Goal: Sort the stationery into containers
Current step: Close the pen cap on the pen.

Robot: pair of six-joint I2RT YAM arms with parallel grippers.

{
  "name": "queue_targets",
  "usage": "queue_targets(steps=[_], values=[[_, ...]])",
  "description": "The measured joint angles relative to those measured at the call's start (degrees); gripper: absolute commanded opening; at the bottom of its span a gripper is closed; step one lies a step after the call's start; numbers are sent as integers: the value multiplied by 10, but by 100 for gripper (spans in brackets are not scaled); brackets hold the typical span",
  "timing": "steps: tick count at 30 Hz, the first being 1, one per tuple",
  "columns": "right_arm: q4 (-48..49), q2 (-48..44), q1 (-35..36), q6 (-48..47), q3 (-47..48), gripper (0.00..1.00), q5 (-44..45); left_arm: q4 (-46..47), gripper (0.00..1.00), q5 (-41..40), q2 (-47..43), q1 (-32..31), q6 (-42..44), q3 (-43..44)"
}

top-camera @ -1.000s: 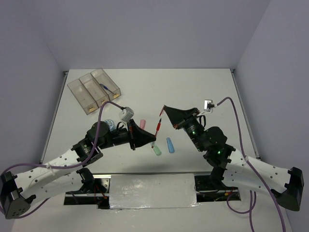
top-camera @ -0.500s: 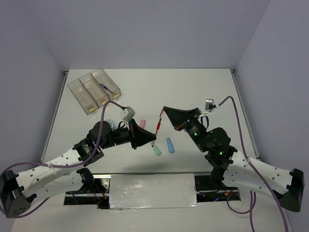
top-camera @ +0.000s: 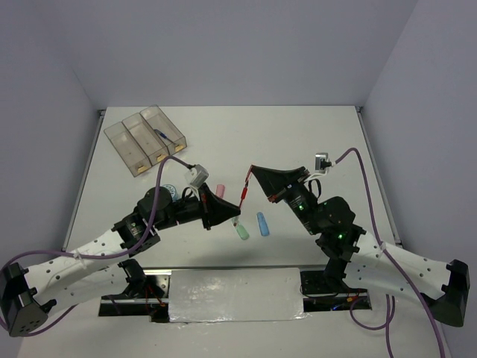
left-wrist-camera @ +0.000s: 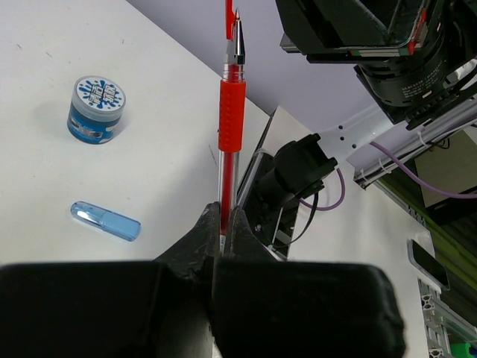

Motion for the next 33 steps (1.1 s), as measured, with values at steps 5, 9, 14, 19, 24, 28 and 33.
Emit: queue_targets(steps=[5,9,14,19,24,28,33], values=[[0,3,0,-5,0,0,1,-3,0,0,-2,0,1,0],[0,11,0,-9,0,0,2,-4,0,0,-4,0,2,0],[-1,16,0,-11,0,0,1,-10,0,-3,-10,0,2,0],[-1,16,0,-11,0,0,-1,-16,0,-6,-15,0,3,1],[-1,13,0,-11,0,0,-2,-20,0,-8,-15,0,5,1],[-1,12,0,-13,0,0,-3,-21,0,-11,-15,0,5,1],[-2,12,0,-14,0,0,-9,-21,0,-16,-15,0,5,1]])
